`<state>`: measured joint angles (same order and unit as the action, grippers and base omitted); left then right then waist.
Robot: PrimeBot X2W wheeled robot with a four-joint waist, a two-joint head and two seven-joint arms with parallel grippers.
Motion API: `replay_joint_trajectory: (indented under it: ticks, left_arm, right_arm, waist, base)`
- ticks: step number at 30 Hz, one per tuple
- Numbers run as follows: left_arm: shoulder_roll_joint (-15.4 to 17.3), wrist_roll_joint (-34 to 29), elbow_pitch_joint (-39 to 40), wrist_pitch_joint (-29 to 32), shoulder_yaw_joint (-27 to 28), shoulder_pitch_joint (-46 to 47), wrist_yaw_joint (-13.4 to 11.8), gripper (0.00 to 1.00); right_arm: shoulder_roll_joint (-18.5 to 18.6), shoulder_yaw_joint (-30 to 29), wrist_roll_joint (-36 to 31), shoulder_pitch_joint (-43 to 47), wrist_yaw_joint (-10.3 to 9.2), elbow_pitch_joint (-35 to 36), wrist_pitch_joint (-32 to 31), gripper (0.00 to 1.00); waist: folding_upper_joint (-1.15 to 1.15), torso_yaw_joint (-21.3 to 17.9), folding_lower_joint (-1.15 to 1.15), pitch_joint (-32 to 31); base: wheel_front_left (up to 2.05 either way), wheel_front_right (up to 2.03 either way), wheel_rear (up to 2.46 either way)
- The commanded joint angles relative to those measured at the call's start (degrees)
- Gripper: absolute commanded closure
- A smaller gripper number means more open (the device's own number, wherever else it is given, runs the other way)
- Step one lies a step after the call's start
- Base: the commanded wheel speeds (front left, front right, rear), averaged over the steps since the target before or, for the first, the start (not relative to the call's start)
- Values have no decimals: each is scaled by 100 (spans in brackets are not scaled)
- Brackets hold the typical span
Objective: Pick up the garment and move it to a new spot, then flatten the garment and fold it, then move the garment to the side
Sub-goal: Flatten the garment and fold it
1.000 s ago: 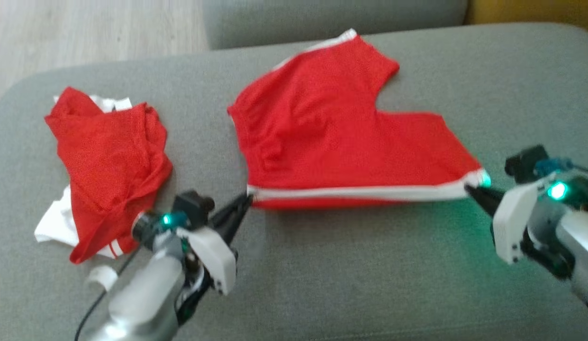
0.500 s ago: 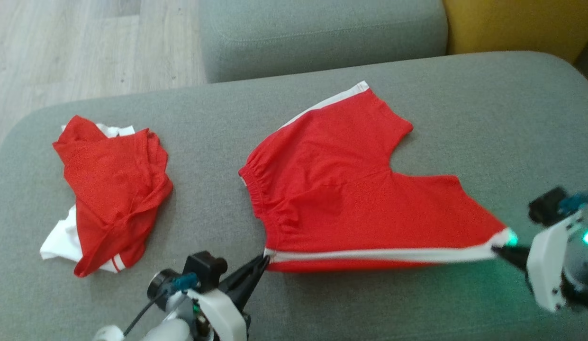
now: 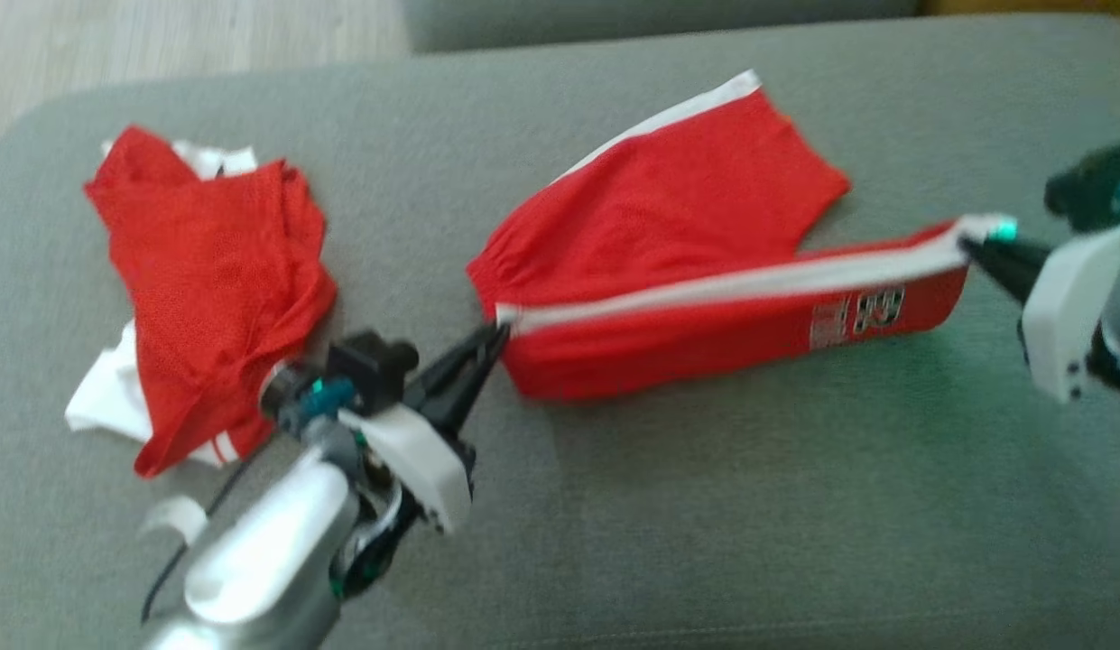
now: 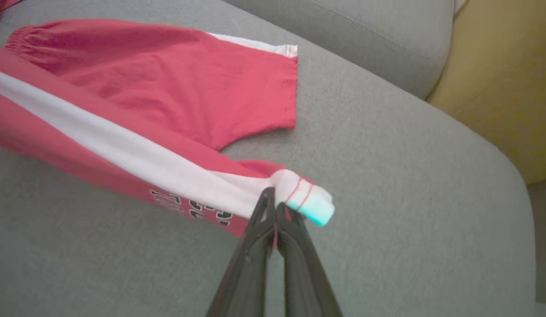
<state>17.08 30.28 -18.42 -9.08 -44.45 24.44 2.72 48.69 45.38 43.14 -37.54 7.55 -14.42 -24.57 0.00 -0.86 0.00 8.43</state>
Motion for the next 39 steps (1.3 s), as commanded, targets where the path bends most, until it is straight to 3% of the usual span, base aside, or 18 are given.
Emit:
replay_joint_trajectory:
  ticks: [1, 16, 39]
  left_arm:
    - [88, -50, 113, -2, 305, 426, -22, 100]
    - [-413, -193, -514, 20, 266, 1651, 54, 100]
    - [-1059, -291, -1643, -435, 177, 2639, 128, 100]
  right_arm:
    - [56, -86, -160, -273, -6, 3, -15, 100]
    - [-271, 767, -629, -2185, -6, -1003, 186, 100]
    - [-713, 2076, -72, -3851, -6, -2566, 1025, 100]
  waist:
    - [0, 204, 0, 285]
    - [0, 763, 0, 1249]
    - [0, 1172, 0, 2089]
  base:
    - [0, 0, 0]
    - [0, 0, 0]
    - [0, 0, 0]
